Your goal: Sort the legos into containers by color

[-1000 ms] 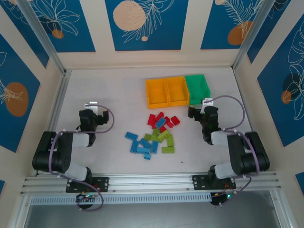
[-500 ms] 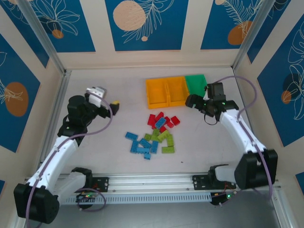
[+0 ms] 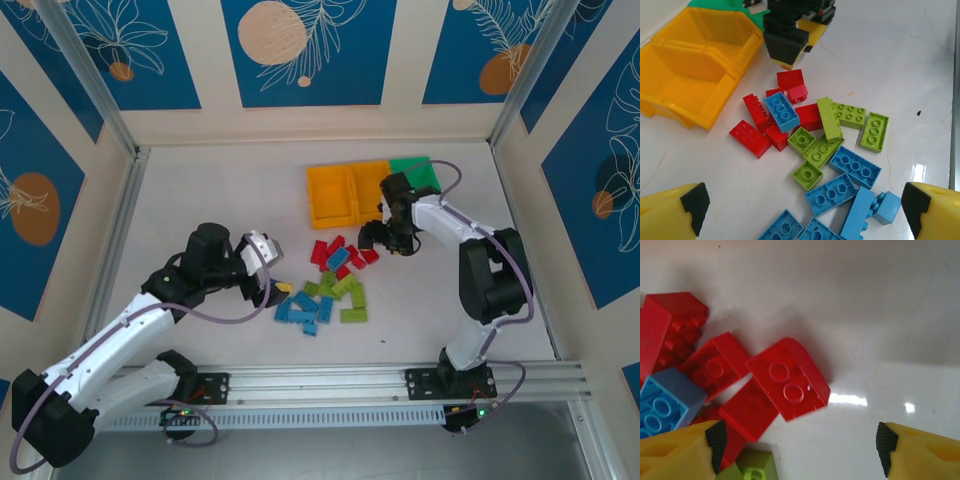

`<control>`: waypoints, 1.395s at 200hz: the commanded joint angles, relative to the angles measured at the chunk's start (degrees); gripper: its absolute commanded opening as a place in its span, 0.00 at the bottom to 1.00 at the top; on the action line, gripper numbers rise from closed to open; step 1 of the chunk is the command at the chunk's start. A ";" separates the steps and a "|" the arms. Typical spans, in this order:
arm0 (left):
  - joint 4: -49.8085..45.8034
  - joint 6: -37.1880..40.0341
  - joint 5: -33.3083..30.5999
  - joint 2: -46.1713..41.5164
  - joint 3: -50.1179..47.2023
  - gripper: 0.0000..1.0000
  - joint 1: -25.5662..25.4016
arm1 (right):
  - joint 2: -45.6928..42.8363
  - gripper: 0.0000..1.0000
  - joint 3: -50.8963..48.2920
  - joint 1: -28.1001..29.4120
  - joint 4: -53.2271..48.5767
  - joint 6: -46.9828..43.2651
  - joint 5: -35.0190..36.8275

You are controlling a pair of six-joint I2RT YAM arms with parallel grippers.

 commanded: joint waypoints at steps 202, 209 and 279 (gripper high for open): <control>7.70 -23.17 -12.78 5.35 5.24 1.00 -0.88 | -6.37 0.24 6.49 -11.68 17.25 5.05 9.92; 8.18 -25.30 -13.21 5.89 5.52 1.00 -0.95 | -2.63 0.24 9.95 -12.92 16.33 4.41 9.38; 4.57 -46.64 -23.96 13.04 10.12 1.00 -3.34 | 21.92 0.33 35.10 -17.44 4.54 3.18 3.14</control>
